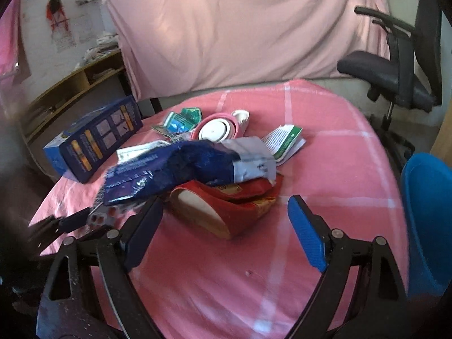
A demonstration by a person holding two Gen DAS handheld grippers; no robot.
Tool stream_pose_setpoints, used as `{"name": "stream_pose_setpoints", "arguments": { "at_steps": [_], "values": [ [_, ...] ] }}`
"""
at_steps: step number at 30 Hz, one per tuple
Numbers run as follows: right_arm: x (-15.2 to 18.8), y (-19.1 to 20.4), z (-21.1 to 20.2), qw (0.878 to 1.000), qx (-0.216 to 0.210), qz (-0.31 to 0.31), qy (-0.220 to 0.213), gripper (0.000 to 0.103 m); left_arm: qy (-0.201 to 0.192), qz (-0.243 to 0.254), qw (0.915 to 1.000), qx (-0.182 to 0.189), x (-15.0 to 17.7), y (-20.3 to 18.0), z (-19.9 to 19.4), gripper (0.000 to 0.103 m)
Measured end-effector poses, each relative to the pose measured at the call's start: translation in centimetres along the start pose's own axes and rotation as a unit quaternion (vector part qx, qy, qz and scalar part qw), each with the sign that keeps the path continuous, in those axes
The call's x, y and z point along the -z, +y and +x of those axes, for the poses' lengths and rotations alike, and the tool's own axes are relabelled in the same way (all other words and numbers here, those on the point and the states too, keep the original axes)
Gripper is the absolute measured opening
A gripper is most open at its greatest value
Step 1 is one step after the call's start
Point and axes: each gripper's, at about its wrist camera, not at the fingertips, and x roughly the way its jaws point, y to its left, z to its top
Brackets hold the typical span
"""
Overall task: Collect trash
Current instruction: 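Grasp the patterned phone case with the left tool while the right tool grasps the red paper cup, then carry both items to the blue bucket and open both tools to drop them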
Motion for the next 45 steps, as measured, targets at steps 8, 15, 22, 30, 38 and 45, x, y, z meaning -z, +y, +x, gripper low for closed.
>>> {"name": "stream_pose_setpoints", "arguments": {
  "at_steps": [8,15,22,30,38,45],
  "values": [
    [0.1,0.0,0.6,1.0,0.019,0.018,0.004,0.102,0.016,0.004,0.9998,-0.005,-0.5,-0.1,0.5,0.049],
    [2.9,-0.2,-2.6,1.0,0.015,0.009,0.005,0.101,0.018,0.002,0.9998,0.0,-0.7,-0.3,0.4,0.048],
    [5.1,0.3,-6.3,0.996,0.072,-0.048,0.015,0.102,0.009,-0.009,0.9998,0.018,0.8,-1.0,-1.8,0.047],
    [4.8,-0.6,-11.0,0.99,0.11,-0.062,-0.067,0.101,-0.038,-0.012,0.9983,0.042,1.1,-2.7,-4.5,0.047],
    [4.4,-0.4,-15.2,0.969,0.112,-0.069,-0.211,0.102,-0.137,-0.004,0.9886,0.063,-1.3,-5.0,-7.8,0.047],
    [2.0,-3.1,-18.7,0.935,0.136,-0.038,-0.326,0.102,-0.224,0.043,0.968,0.103,-5.7,-9.7,-9.6,0.047]
  ]
}}
